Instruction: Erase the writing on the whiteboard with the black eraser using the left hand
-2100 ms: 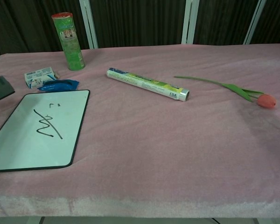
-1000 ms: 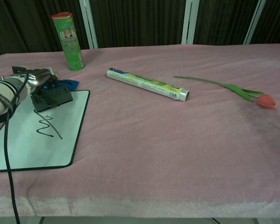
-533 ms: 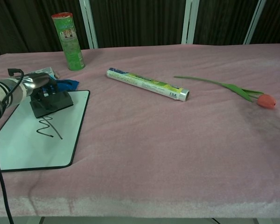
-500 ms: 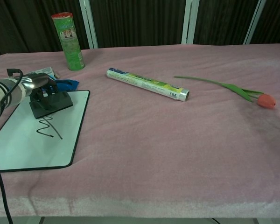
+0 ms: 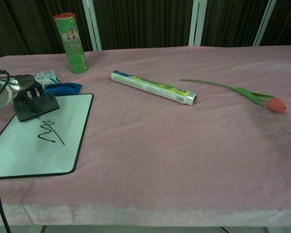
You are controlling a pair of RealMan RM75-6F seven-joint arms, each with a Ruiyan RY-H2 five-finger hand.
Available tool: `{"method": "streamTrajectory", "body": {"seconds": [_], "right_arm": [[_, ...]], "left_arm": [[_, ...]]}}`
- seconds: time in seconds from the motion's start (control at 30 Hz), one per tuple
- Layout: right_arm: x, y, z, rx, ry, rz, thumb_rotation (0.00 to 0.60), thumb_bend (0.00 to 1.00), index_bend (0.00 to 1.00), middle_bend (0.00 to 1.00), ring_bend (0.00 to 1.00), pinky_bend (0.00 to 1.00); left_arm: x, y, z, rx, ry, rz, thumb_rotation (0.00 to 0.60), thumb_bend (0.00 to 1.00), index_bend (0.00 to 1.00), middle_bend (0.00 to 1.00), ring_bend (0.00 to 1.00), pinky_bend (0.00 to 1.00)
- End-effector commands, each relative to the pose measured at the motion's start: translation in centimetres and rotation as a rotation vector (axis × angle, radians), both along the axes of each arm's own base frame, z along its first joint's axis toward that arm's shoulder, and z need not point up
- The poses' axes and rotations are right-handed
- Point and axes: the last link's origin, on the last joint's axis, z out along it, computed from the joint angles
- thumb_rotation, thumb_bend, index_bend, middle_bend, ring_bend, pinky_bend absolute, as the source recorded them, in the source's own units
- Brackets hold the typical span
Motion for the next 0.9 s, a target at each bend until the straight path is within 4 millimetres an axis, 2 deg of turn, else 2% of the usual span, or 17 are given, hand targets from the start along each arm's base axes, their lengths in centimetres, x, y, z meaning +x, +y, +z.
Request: {"method": "streamTrajectory", "body": {"seconds": [0.03,0.33,0.9], "right_arm": [[0.0,0.0,0.0,-0.001,0.0,-0.001,0.6,0.3,0.0,0.0,0.0,0.11],[0.1,0.1,-0.1,0.011,-0.002,0.005,0.6,0.3,0.0,0.0,0.0,0.11],[0.2,0.3,0.0,0.019,-0.007,0.015,0.6,0.3,0.0,0.0,0.0,0.11]], "left_arm": [[-0.1,0.0,0.1,0.0,0.004,0.002,0.6,0.81,0.68,0.84,0.68,0.63],[-0.9,-0.9,0.5,0.001,0.031,0.021,0.6,0.81,0.68,0.84,0.68,0.63],[-0.3,-3.8,-0.2,-0.08,-0.05,0.008,0.6,0.81,0.68,0.84,0.68,0.63]]}}
